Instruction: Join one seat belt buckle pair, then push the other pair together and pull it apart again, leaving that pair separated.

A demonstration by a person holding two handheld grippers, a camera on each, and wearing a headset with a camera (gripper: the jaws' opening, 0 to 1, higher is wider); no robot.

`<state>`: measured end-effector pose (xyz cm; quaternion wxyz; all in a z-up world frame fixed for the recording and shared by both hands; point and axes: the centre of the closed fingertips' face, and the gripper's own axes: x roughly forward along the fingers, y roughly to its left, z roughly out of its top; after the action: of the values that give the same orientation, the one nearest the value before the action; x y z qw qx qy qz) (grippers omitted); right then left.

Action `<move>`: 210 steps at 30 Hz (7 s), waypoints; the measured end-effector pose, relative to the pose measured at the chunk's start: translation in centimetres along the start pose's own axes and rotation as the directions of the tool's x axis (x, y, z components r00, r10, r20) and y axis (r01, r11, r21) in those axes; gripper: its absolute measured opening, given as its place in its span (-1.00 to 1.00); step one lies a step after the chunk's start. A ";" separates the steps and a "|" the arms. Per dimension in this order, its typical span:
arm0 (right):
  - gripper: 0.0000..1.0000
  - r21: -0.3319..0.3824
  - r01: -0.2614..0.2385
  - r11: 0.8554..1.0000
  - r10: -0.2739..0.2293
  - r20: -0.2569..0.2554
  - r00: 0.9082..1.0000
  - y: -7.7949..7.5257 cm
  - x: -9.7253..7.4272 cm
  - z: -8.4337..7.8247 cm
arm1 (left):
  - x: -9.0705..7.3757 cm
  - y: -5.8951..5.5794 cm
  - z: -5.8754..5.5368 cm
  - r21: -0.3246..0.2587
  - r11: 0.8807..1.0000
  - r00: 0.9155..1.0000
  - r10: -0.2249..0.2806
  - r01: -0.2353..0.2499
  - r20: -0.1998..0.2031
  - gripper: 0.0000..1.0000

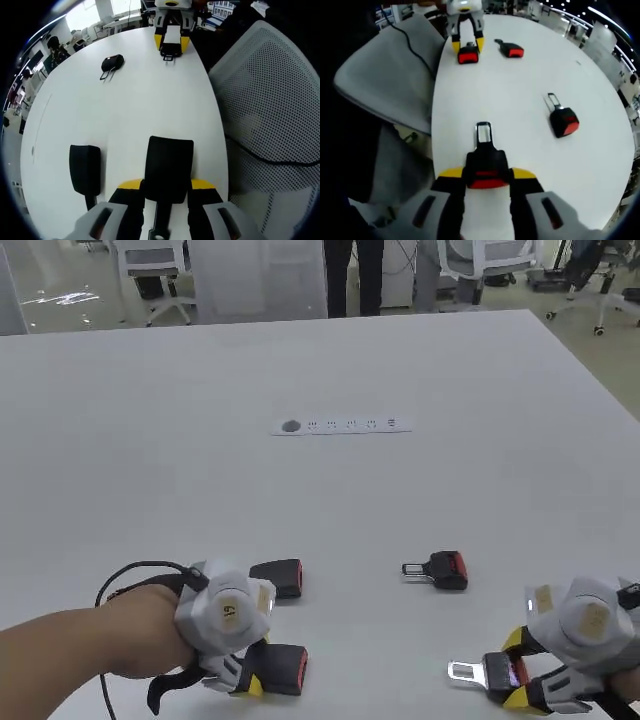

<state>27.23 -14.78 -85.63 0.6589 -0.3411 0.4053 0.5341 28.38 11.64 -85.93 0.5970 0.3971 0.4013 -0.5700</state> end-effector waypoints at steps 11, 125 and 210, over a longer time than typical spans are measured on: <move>-0.33 -0.028 -0.003 1.000 0.004 0.040 0.999 0.1 1.3 3.2 | -0.1 0.0 -0.1 -0.003 1.000 1.000 -0.003 0.003 -0.016 -0.33; -0.39 -0.126 -0.035 0.991 0.059 0.190 0.980 3.2 8.3 17.9 | -0.1 0.0 -0.2 -0.023 1.000 1.000 -0.013 0.013 -0.009 -0.38; -0.21 -0.086 0.106 0.991 -0.094 0.128 0.987 -13.4 1.4 7.4 | -1.6 12.2 -1.0 -0.100 0.989 0.992 0.114 -0.109 0.053 -0.06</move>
<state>41.73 -10.25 -83.45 0.6922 -0.3574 0.3211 0.5385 40.48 13.58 -84.62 0.6579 0.3727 0.3880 -0.5270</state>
